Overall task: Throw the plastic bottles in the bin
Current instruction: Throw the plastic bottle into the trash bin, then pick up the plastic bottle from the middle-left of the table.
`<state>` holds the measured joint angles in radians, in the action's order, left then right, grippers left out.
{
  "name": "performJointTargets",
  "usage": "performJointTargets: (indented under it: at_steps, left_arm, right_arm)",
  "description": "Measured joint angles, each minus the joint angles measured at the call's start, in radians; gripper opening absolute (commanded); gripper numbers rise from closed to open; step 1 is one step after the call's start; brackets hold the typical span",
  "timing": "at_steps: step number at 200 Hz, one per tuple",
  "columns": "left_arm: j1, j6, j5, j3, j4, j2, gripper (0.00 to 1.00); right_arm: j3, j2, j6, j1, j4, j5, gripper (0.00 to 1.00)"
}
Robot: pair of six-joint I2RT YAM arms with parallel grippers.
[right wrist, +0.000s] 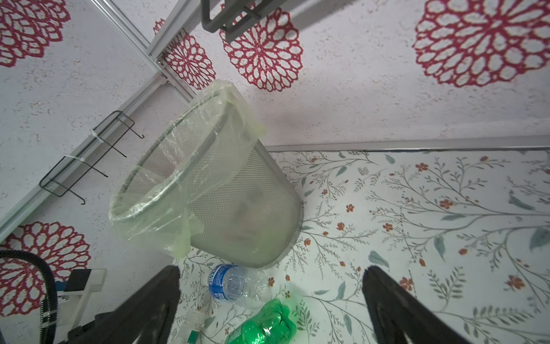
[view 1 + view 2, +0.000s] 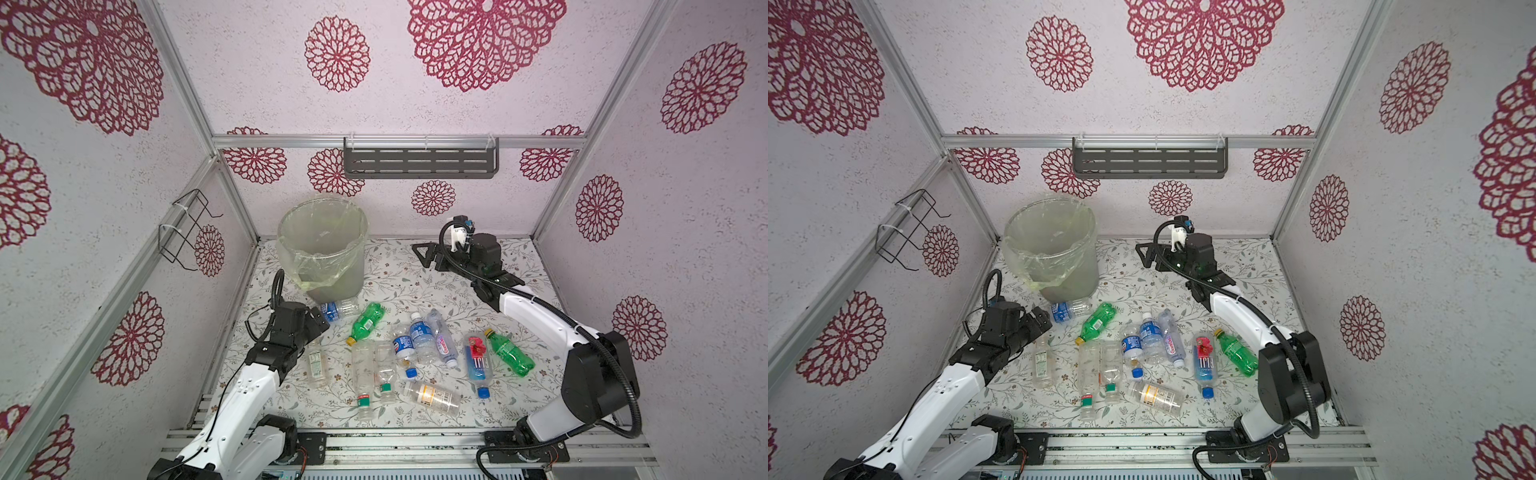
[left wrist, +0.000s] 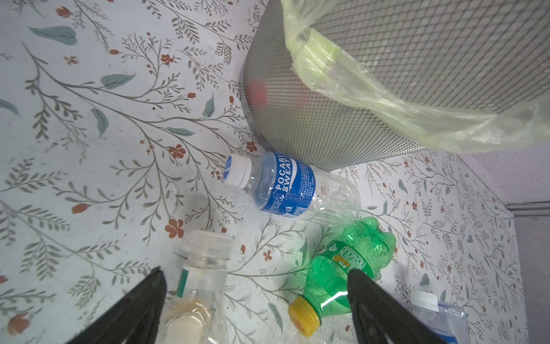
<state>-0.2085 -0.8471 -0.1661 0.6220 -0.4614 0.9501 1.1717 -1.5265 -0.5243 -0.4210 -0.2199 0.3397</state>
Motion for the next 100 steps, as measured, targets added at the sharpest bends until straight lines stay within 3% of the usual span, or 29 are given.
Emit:
performJointTargets:
  at_steps: [100]
  left_arm:
    - [-0.049, -0.017, 0.001, 0.016, -0.18, 0.035, 0.97]
  right_arm:
    - [-0.194, 0.156, 0.054, 0.011, 0.094, -0.091, 0.99]
